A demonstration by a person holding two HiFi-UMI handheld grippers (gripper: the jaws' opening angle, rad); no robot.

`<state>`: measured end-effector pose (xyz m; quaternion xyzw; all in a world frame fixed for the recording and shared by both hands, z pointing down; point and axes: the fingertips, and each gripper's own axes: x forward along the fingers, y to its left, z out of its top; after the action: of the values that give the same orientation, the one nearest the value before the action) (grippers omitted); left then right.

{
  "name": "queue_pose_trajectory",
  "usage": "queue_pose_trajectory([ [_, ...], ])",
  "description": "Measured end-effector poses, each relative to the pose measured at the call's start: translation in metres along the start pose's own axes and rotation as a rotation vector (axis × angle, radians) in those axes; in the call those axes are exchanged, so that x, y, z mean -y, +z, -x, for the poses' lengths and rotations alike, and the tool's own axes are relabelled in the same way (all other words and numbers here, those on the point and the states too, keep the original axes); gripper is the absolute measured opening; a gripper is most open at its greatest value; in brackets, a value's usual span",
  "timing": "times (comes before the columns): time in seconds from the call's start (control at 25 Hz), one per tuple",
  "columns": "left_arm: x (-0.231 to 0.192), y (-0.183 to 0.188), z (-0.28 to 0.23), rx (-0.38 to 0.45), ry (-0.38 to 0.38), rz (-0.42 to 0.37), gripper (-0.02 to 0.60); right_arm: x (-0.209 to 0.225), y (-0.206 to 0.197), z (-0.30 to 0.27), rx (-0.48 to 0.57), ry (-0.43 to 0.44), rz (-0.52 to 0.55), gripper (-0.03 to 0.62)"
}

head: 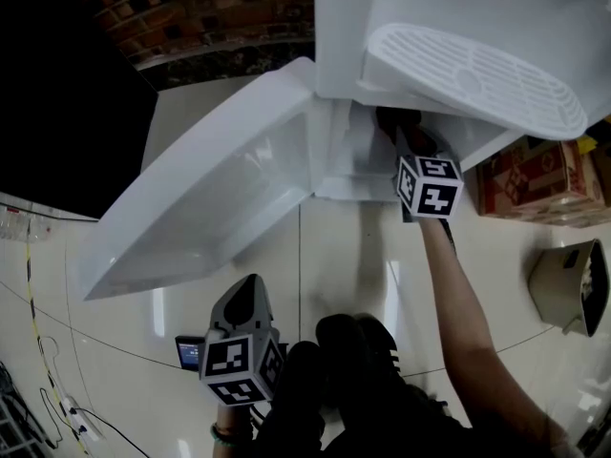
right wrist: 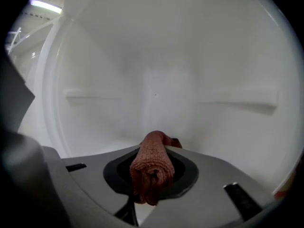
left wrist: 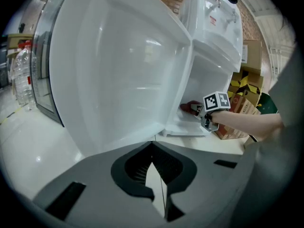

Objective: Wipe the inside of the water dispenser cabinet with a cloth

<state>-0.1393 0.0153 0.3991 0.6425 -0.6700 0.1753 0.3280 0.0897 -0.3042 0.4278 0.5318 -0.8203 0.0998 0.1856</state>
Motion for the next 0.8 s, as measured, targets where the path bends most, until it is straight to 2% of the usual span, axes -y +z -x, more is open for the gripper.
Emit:
queue_pose_trajectory([
  [0.12, 0.001, -0.002, 0.0, -0.005, -0.002, -0.002, 0.005, 0.001, -0.011, 0.002, -0.019, 0.002, 0.007, 0.077],
  [0.24, 0.002, -0.001, -0.001, -0.005, -0.004, -0.007, 0.005, 0.0, 0.01, 0.018, 0.043, -0.008, 0.006, 0.077],
  [0.4, 0.004, -0.001, -0.001, -0.005, -0.007, -0.012, 0.005, -0.005, 0.071, 0.07, 0.272, -0.05, -0.011, 0.077],
  [0.6, 0.005, -0.001, -0.002, -0.005, -0.01, -0.016, 0.005, 0.01, 0.14, 0.135, 0.506, -0.202, 0.018, 0.077],
  [0.68, 0.005, -0.001, -0.002, -0.005, -0.008, -0.016, 0.005, 0.019, 0.143, 0.144, 0.526, -0.24, -0.004, 0.077],
  [0.8, 0.006, 0.0, -0.002, -0.001, -0.009, -0.015, 0.005, 0.028, 0.114, 0.134, 0.448, -0.262, -0.017, 0.077],
])
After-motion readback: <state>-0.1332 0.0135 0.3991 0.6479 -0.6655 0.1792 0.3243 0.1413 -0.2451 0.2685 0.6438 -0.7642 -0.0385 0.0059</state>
